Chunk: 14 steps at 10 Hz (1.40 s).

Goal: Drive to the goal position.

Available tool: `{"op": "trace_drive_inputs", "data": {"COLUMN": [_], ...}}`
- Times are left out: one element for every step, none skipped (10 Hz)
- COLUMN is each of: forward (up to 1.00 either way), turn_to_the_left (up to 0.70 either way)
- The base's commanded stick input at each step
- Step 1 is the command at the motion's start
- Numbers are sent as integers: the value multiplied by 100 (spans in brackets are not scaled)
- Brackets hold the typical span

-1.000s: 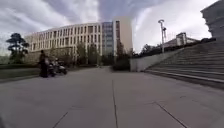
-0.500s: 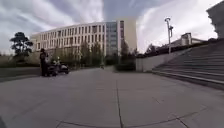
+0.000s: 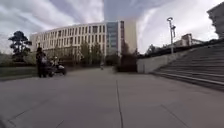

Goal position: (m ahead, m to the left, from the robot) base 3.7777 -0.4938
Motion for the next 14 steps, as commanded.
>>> {"op": "trace_drive_inputs", "data": {"forward": [85, 85, 85, 85, 85, 85, 85, 85, 85, 85, 85, 85, 85, 85], "turn_to_the_left": [0, 0, 0, 0, 0, 0, 0, 0, 0, 0, 0, 0, 0, 0]}}
